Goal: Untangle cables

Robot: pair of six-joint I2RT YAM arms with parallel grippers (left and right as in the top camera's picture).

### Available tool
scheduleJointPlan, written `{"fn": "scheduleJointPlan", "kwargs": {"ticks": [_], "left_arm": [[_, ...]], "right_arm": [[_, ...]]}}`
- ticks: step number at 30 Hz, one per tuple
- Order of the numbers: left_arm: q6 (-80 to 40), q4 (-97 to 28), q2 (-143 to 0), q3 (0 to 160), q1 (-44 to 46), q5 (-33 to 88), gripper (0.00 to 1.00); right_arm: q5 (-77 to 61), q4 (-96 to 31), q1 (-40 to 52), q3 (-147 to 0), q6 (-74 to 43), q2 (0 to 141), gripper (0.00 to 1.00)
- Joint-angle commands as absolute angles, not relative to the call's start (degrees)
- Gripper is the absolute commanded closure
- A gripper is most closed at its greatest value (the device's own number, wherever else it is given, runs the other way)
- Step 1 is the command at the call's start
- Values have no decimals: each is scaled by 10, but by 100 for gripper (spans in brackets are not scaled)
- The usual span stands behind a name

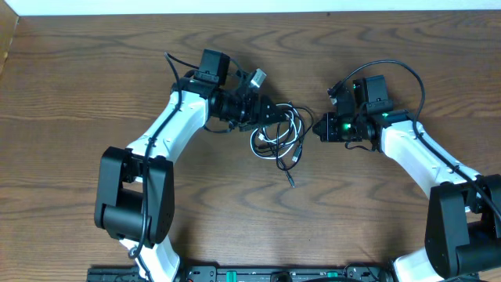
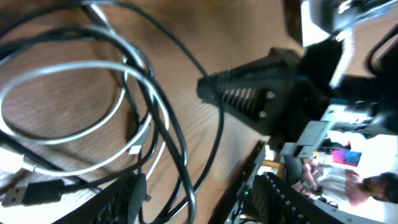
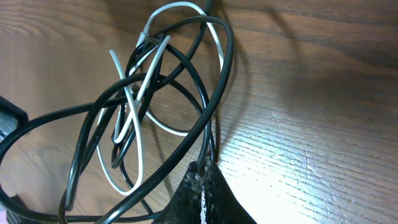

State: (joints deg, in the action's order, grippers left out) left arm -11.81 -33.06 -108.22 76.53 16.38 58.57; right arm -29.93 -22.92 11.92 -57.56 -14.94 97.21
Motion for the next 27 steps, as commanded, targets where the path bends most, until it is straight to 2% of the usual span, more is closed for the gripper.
{"fn": "scheduleJointPlan", "kwargs": {"ticks": [1, 5, 9, 10, 12, 13, 20, 27], "left_arm": [[-99, -355, -1074, 771, 183, 494, 41], [-115, -379, -1074, 771, 209, 358, 46], [-114, -366, -1074, 771, 224, 352, 56], [-114, -359, -1074, 771, 226, 353, 61], [-114, -347, -1074, 771, 228, 353, 85], [-115, -342, -1074, 771, 227, 353, 92], [-117, -335, -1032, 797, 213, 353, 93], [-117, -331, -882, 811, 213, 385, 93]], "right_arm": [[-299, -231, 117, -581, -156, 958, 98], [-299, -234, 117, -581, -156, 958, 98], [-299, -237, 117, -581, -156, 958, 98], [-299, -237, 117, -581, -156, 958, 98], [-299, -238, 117, -581, -156, 958, 98], [-299, -238, 117, -581, -156, 958, 97], [-294, -239, 117, -581, -156, 958, 94], [-288, -239, 117, -581, -157, 958, 94]]}}
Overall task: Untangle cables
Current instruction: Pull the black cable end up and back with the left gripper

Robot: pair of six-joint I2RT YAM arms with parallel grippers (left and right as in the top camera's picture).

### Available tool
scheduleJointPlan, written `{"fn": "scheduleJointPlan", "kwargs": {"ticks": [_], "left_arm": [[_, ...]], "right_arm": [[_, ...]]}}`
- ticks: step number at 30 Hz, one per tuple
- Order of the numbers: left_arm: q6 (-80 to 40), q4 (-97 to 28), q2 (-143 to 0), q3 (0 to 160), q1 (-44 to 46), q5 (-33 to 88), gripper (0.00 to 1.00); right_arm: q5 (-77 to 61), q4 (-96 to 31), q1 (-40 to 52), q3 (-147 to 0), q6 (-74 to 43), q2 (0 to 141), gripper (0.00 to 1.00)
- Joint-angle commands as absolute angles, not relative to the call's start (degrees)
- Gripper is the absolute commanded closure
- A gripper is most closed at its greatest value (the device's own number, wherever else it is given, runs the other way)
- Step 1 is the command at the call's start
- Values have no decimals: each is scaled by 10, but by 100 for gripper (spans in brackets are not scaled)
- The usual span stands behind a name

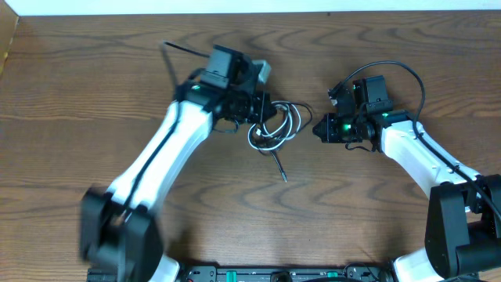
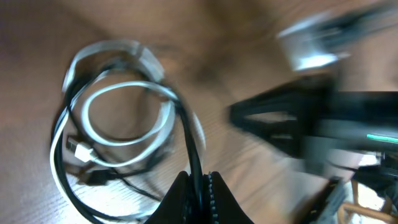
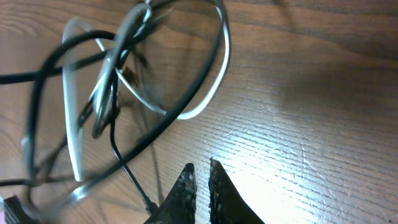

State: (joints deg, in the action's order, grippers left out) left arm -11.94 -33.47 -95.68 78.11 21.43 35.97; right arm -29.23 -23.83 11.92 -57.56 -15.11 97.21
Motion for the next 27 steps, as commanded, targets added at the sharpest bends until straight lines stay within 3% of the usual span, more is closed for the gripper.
{"fn": "scheduleJointPlan", "kwargs": {"ticks": [1, 8, 17, 27], "left_arm": [[-117, -331, -859, 811, 213, 385, 93], [-116, -332, -787, 811, 212, 378, 93], [-157, -280, -784, 811, 196, 373, 93], [-225, -202, -771, 811, 195, 373, 92]], "right_arm": [[-288, -238, 117, -581, -157, 958, 94], [-363, -184, 110, -581, -157, 935, 98], [-370, -194, 102, -581, -170, 839, 83], [-363, -203, 129, -581, -145, 846, 78]]}}
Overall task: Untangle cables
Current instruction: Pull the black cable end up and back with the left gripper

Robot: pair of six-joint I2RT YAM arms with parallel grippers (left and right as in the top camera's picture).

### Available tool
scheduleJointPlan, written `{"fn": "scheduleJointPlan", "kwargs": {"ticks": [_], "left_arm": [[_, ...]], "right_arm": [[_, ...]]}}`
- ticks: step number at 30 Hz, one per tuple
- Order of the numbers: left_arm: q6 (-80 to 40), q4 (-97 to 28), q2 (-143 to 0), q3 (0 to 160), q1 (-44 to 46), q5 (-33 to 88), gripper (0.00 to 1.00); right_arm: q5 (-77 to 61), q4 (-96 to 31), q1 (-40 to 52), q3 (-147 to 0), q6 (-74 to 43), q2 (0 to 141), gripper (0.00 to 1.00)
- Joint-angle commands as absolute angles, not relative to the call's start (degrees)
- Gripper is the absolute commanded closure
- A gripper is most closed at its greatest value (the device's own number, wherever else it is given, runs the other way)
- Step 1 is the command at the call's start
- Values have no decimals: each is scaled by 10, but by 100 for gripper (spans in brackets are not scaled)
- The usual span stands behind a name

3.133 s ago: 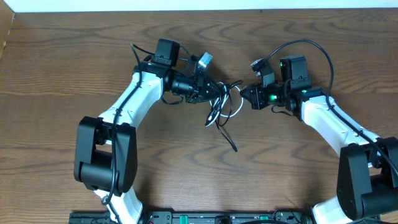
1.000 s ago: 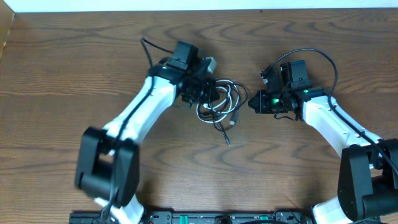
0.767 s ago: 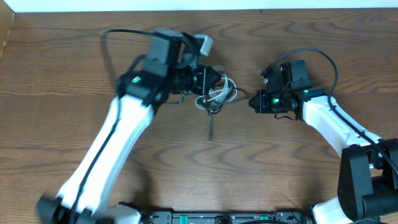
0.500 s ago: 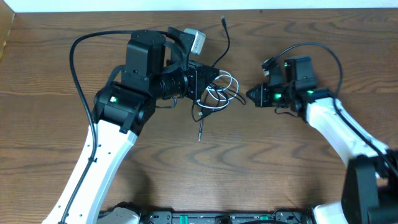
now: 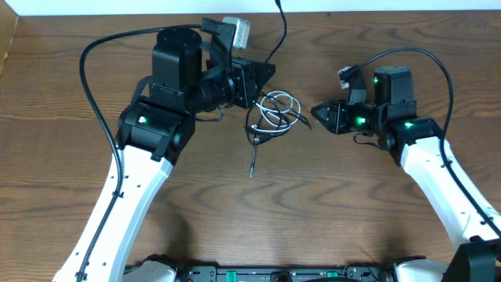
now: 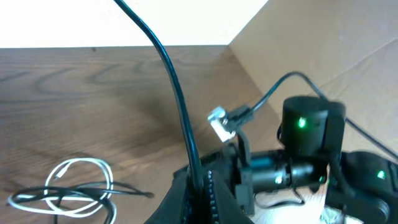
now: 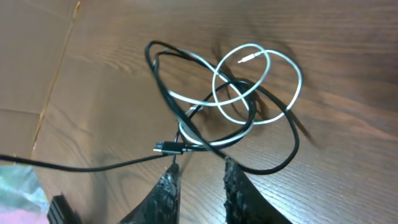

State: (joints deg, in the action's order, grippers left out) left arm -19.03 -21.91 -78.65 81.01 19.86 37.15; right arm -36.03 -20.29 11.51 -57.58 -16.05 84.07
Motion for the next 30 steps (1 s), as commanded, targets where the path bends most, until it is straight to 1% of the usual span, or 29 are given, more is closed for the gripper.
{"fn": "scheduleJointPlan", "kwargs": {"ticks": [1, 6, 11, 19, 22, 30], "left_arm": [[-245, -183, -767, 811, 193, 378, 92], [-333, -67, -749, 811, 174, 410, 93], [-437, 56, -737, 811, 156, 411, 93], [-546, 229, -737, 811, 155, 411, 92], [-552, 260, -737, 811, 155, 411, 92], [-552, 258, -737, 811, 155, 411, 93]], "right_arm": [[-361, -202, 134, -581, -140, 846, 78], [-347, -201, 144, -581, -137, 846, 76], [-347, -201, 143, -581, -136, 846, 75], [-347, -200, 144, -581, -142, 846, 73], [-346, -199, 144, -581, -143, 846, 71], [-347, -187, 156, -581, -152, 865, 68]]}}
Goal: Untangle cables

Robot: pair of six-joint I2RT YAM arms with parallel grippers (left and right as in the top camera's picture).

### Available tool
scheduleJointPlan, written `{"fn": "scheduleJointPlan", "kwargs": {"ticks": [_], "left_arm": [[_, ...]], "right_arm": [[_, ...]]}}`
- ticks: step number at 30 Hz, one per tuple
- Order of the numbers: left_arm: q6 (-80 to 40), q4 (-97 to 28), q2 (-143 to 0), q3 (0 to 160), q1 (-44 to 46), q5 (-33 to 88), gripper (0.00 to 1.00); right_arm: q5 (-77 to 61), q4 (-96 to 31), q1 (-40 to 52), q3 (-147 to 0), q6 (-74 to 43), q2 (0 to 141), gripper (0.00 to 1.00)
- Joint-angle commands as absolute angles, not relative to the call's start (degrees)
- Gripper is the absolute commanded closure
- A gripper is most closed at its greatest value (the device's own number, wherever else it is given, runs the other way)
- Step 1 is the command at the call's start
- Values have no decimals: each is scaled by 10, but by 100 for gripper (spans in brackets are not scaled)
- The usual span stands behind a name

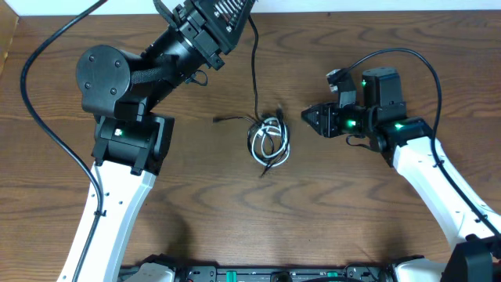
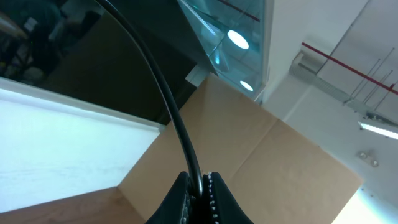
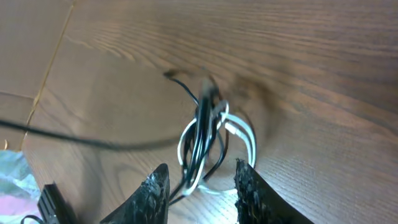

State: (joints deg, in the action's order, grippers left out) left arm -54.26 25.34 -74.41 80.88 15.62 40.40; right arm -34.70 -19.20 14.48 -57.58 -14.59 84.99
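Note:
A knot of black and white cables (image 1: 268, 142) lies mid-table, pulled into a tight bunch (image 3: 208, 140). A black cable (image 1: 254, 63) rises from it to the top edge, where my left gripper (image 2: 199, 180) is raised high and shut on that black cable (image 2: 168, 106). My right gripper (image 1: 307, 117) hovers just right of the bunch. It stands open (image 3: 202, 186) with nothing between its fingers, the tangle just ahead of them.
The wooden table (image 1: 352, 219) spreads all round the bunch. A loose black plug end (image 1: 219, 119) sticks out to the bunch's left. The left arm's bulky joints (image 1: 106, 74) hang over the far left. A cardboard wall (image 2: 280, 168) faces the left wrist.
My left gripper has risen higher with the black cable, leaving the table out of its view. The loose loops have drawn into a tight bunch. My right gripper has opened wider.
Both grippers were first low at the tangle, the right shut on a black strand. Then the right had let go while the left held a black cable. The left was higher at each later moment, and the spread loops have drawn tight.

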Motion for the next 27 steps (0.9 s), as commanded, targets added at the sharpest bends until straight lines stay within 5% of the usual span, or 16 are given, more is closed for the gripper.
{"fn": "scheduleJointPlan", "kwargs": {"ticks": [1, 17, 27], "left_arm": [[-552, 258, -737, 811, 155, 411, 93], [-551, 241, -737, 811, 155, 409, 93], [-532, 208, -742, 811, 132, 394, 93]], "right_arm": [[-347, -182, 161, -581, -159, 871, 68], [-300, -226, 205, -581, -301, 930, 60], [-414, -253, 208, -581, -383, 930, 33]]}}
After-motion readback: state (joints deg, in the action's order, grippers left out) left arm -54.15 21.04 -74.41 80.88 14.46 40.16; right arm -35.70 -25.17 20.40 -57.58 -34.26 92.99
